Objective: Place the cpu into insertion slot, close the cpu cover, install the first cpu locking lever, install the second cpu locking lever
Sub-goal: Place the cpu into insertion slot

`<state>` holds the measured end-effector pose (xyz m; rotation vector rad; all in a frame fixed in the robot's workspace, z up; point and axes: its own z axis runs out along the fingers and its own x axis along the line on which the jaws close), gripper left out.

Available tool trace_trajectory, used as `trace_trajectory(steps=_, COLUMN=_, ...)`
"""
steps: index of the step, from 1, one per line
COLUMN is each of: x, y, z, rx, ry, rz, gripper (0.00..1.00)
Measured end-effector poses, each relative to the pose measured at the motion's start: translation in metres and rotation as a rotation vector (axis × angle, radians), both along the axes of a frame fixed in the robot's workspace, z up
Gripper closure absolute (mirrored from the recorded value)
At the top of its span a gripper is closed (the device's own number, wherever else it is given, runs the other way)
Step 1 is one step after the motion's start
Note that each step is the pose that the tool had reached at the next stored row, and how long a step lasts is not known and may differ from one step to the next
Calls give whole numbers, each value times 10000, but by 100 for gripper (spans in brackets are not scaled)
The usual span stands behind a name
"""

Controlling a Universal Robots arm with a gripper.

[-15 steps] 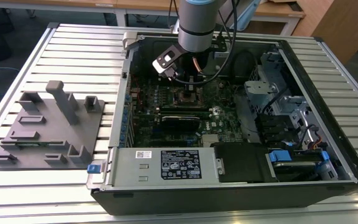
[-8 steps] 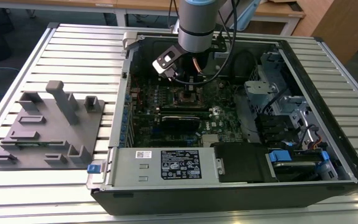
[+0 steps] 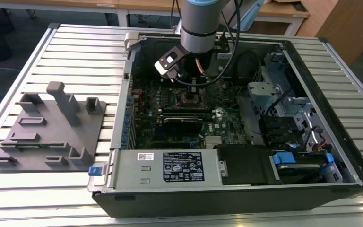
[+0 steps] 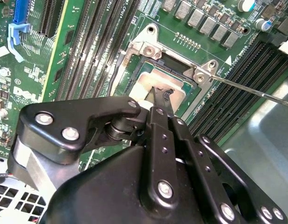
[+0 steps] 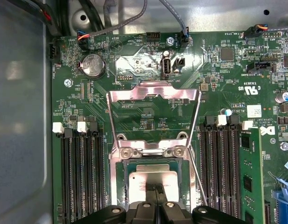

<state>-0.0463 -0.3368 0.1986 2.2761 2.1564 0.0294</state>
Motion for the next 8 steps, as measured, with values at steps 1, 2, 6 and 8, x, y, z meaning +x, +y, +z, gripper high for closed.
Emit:
trace_trajectory(steps=1, x=0, y=0, z=-1, rx=-1, ry=0, rz=0, gripper=90)
trace_trajectory(steps=2, x=0, y=0, z=-1, rx=-2, ry=0, rz=0, gripper=90)
trace_trajectory(steps=6, x=0, y=1, z=-3, rx=3, ry=-2, rz=0, gripper=90)
trace_trajectory(steps=8, x=1, y=1, z=0, rx=6, ry=-5, rz=0, gripper=90)
